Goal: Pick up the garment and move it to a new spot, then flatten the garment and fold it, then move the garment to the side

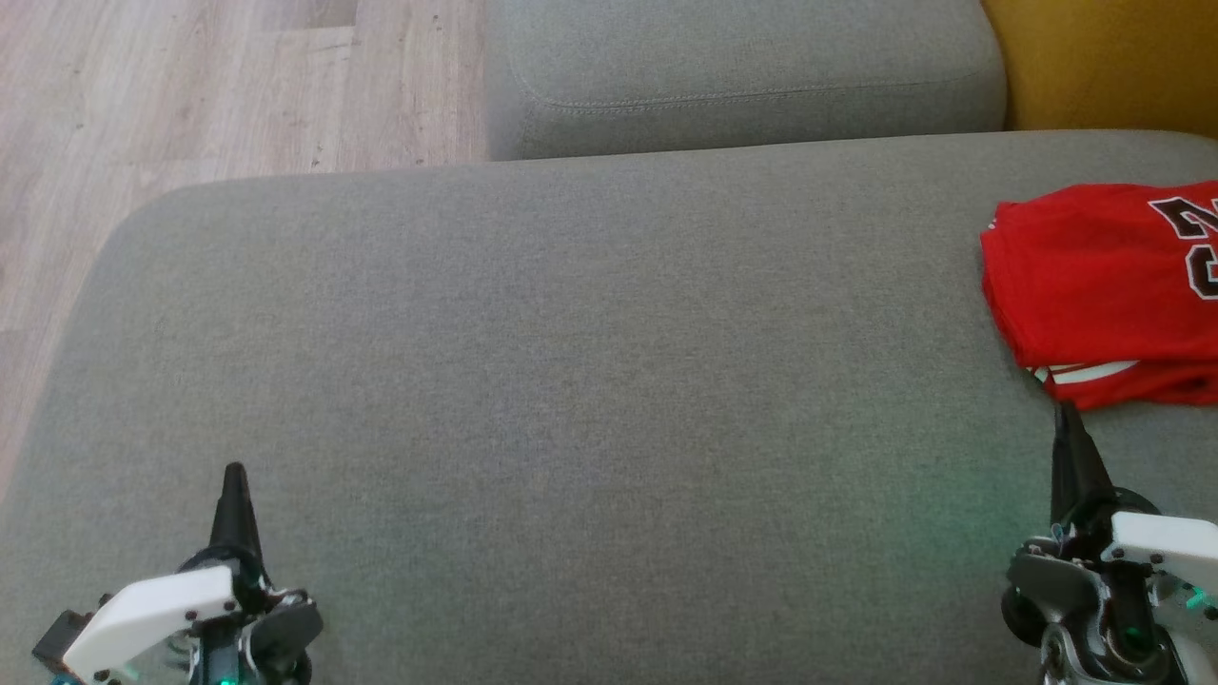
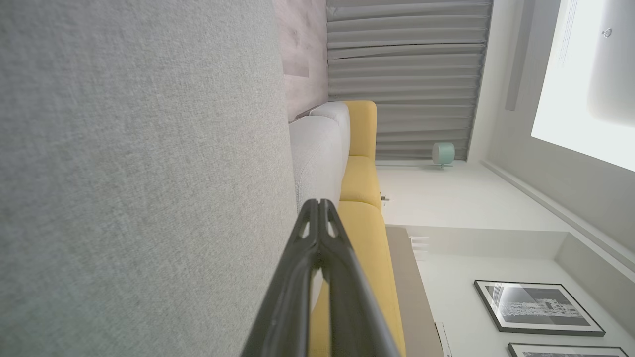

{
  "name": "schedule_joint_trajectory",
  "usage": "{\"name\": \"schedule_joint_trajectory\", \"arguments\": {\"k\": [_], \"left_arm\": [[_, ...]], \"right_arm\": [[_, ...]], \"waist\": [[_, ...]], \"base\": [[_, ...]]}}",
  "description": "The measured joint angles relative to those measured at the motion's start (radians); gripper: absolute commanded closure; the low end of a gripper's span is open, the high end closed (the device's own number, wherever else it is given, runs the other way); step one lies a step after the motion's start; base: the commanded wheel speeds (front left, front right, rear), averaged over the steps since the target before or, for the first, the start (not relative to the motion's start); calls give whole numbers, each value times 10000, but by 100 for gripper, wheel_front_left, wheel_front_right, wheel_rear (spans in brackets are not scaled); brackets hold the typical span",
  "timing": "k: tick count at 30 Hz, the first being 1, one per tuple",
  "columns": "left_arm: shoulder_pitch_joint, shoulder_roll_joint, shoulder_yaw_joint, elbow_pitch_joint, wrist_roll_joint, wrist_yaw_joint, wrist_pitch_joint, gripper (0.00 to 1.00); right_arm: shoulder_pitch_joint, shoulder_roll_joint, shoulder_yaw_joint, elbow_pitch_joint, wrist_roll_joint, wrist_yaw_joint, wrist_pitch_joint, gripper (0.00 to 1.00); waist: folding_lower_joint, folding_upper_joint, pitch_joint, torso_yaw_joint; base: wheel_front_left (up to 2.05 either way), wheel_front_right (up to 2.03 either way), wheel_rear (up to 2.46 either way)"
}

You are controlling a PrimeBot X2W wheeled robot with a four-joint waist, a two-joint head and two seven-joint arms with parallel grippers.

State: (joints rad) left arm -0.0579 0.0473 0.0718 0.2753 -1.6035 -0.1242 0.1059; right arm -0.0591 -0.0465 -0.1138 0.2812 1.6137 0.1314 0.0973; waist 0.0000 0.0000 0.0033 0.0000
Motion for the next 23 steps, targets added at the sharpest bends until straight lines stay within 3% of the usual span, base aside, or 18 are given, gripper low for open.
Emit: {"name": "schedule_joint_trajectory", "arguments": {"k": [23], "left_arm": [[0, -4, 2, 0, 0, -2, 2, 100]], "right_arm": [[0, 0, -48, 2, 0, 0, 2, 100]], "waist": [[0, 0, -1, 0]], "base": [[0, 0, 0]]}}
